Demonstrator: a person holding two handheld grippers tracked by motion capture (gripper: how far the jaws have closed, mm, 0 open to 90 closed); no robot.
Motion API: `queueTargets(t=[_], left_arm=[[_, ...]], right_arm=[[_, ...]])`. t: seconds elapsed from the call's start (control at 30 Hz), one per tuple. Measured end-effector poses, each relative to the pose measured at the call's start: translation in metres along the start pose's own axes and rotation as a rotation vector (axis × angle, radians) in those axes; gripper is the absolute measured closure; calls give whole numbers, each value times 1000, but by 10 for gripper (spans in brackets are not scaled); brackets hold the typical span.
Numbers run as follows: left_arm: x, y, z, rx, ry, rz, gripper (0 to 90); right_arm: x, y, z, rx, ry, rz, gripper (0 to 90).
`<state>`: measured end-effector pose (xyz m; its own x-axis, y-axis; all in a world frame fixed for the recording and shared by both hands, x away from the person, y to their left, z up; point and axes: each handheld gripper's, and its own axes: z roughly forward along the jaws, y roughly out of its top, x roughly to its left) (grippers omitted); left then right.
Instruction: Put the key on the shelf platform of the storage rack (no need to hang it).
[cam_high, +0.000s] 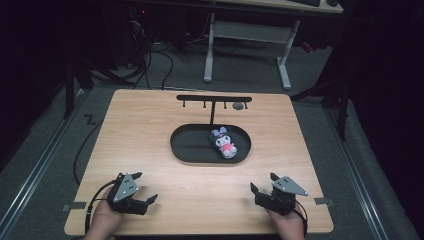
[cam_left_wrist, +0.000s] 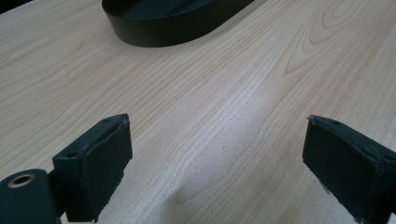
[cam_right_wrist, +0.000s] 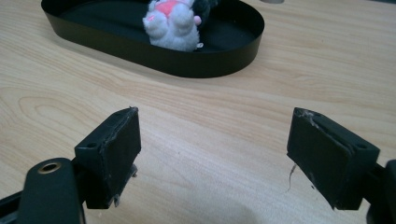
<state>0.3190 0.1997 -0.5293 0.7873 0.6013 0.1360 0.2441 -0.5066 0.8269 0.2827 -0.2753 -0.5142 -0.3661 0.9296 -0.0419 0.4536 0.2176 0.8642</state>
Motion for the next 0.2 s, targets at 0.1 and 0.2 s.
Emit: queueTargets(t=[0.1, 0.2], left_arm=[[0, 0, -1, -9, 0, 3, 89], [0, 1, 0, -11, 2, 2, 89]], right_arm=[[1, 0, 1, -2, 2, 1, 177], [2, -1, 2, 2, 3, -2, 176]])
